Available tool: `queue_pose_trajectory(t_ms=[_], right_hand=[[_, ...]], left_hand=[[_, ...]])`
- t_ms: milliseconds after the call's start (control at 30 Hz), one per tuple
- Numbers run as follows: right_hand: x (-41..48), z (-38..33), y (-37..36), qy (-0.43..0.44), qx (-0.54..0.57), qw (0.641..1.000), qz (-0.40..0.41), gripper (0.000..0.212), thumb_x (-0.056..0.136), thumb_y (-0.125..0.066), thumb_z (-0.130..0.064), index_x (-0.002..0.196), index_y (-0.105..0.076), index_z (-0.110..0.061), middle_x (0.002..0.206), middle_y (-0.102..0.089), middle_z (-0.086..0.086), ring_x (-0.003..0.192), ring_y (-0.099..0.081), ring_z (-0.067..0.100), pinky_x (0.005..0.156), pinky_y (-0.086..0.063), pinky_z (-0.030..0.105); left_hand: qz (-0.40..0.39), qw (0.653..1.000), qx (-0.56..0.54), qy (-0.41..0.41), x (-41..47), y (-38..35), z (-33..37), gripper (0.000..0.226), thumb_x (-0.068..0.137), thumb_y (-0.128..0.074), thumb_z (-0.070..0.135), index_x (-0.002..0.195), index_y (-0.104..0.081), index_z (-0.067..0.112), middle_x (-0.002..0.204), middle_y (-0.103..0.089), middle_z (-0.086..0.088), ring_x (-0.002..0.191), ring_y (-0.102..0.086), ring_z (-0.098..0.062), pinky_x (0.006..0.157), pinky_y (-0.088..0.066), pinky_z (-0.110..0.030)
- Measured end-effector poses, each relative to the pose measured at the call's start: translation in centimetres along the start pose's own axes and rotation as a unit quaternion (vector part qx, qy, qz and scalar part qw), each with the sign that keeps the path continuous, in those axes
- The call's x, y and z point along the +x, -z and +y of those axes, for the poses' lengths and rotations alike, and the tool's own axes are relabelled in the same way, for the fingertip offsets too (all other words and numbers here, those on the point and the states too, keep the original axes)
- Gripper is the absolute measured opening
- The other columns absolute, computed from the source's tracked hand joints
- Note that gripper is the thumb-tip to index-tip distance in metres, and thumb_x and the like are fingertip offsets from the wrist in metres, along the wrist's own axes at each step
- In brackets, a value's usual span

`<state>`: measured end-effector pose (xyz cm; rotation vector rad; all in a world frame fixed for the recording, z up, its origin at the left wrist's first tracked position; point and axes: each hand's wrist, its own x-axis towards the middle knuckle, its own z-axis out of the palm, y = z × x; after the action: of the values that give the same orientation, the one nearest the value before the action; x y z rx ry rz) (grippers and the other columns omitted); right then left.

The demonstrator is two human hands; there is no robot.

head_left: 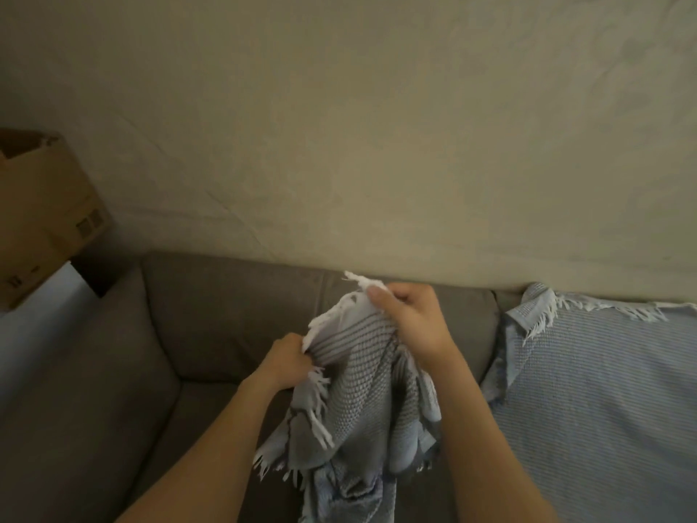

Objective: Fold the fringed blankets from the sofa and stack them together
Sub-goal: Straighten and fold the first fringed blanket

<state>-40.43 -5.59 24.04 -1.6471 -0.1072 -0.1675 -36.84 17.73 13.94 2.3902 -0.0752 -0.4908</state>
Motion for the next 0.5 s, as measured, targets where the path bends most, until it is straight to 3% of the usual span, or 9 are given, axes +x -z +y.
queue_pose_trajectory(t_ms=[67,133,167,233,267,333,400,467,500], right_hand=[[0.2,-0.7,0.3,-0.032,0.193,0.978,0.074,0.045,0.094,-0.074,-0.023,0.069,-0.057,0.01,0.071,-0.052,0.015,0.067,-0.047,0.028,0.065,-0.04,0.041],[0.8,-0.4,0.7,-0.054,0.249,0.953,0.164,0.035,0.097,-0.071,-0.022,0.073,-0.063,0.001,0.074,-0.059,0.015,0.069,-0.056,0.026,0.068,-0.05,0.04],[1.2,0.0,0.9,-0.065,0.19,0.963,0.18,0.031,0.098,-0.069,-0.025,0.077,-0.066,-0.001,0.076,-0.062,0.015,0.072,-0.059,0.025,0.071,-0.051,0.039],[1.6,0.9,1.3,-0.099,-0.085,0.983,0.13,0.019,0.095,-0.068,-0.025,0.106,-0.073,-0.01,0.097,-0.071,0.013,0.089,-0.065,0.025,0.079,-0.048,0.038],[1.6,1.5,1.5,-0.138,-0.226,0.959,0.101,0.036,0.094,-0.067,-0.02,0.129,-0.066,-0.012,0.117,-0.068,0.015,0.103,-0.064,0.029,0.084,-0.046,0.035],[1.3,2.6,1.6,-0.202,-0.327,0.918,0.095,0.065,0.094,-0.064,-0.011,0.152,-0.036,-0.003,0.141,-0.046,0.027,0.103,-0.055,0.041,0.082,-0.042,0.034],[1.1,3.9,1.9,-0.268,-0.376,0.884,0.07,0.075,0.096,-0.065,-0.015,0.153,-0.023,0.007,0.146,-0.032,0.032,0.098,-0.051,0.04,0.082,-0.037,0.032],[0.8,5.5,2.8,-0.328,-0.449,0.831,0.003,0.06,0.098,-0.065,-0.026,0.14,-0.041,0.01,0.144,-0.043,0.027,0.118,-0.052,0.043,0.089,-0.038,0.034],[0.5,6.2,3.3,-0.343,-0.458,0.82,-0.015,0.042,0.098,-0.064,-0.027,0.124,-0.055,0.005,0.135,-0.054,0.023,0.114,-0.057,0.04,0.088,-0.04,0.033]], left_hand=[[0.038,0.997,-0.067,-0.003,0.2,0.2,-0.2,0.027,0.095,-0.055,0.002,0.104,-0.077,0.015,0.097,-0.078,-0.008,0.096,-0.074,-0.028,0.089,-0.061,-0.046],[0.082,0.983,-0.163,-0.018,0.3,0.8,1.0,0.026,0.101,-0.056,0.008,0.108,-0.078,0.019,0.101,-0.079,-0.004,0.099,-0.075,-0.026,0.092,-0.061,-0.049],[0.1,0.973,-0.206,-0.023,0.2,1.4,2.0,0.023,0.102,-0.056,0.012,0.106,-0.078,0.019,0.101,-0.079,-0.003,0.1,-0.075,-0.024,0.092,-0.061,-0.048],[0.094,0.963,-0.25,-0.02,-0.3,2.6,3.9,0.022,0.101,-0.058,0.022,0.102,-0.08,0.023,0.097,-0.081,0.005,0.097,-0.075,-0.013,0.089,-0.061,-0.035],[0.071,0.963,-0.262,-0.008,-0.4,3.1,4.7,0.023,0.099,-0.059,0.026,0.102,-0.081,0.023,0.095,-0.081,0.007,0.094,-0.076,-0.01,0.086,-0.06,-0.03],[0.07,0.958,-0.271,0.068,0.0,3.7,5.2,0.031,0.096,-0.061,0.036,0.106,-0.079,0.013,0.098,-0.081,-0.004,0.094,-0.076,-0.022,0.082,-0.059,-0.034],[0.176,0.929,-0.272,0.18,0.6,3.8,4.8,0.046,0.099,-0.054,0.043,0.116,-0.071,0.004,0.108,-0.075,-0.016,0.098,-0.072,-0.033,0.084,-0.058,-0.041],[0.259,0.889,-0.3,0.229,0.9,3.8,4.5,0.049,0.104,-0.047,0.04,0.122,-0.066,-0.002,0.113,-0.07,-0.019,0.099,-0.069,-0.034,0.085,-0.057,-0.043],[0.269,0.881,-0.308,0.24,0.9,3.8,4.5,0.047,0.105,-0.046,0.037,0.121,-0.065,-0.002,0.112,-0.069,-0.018,0.097,-0.068,-0.033,0.083,-0.056,-0.044]])
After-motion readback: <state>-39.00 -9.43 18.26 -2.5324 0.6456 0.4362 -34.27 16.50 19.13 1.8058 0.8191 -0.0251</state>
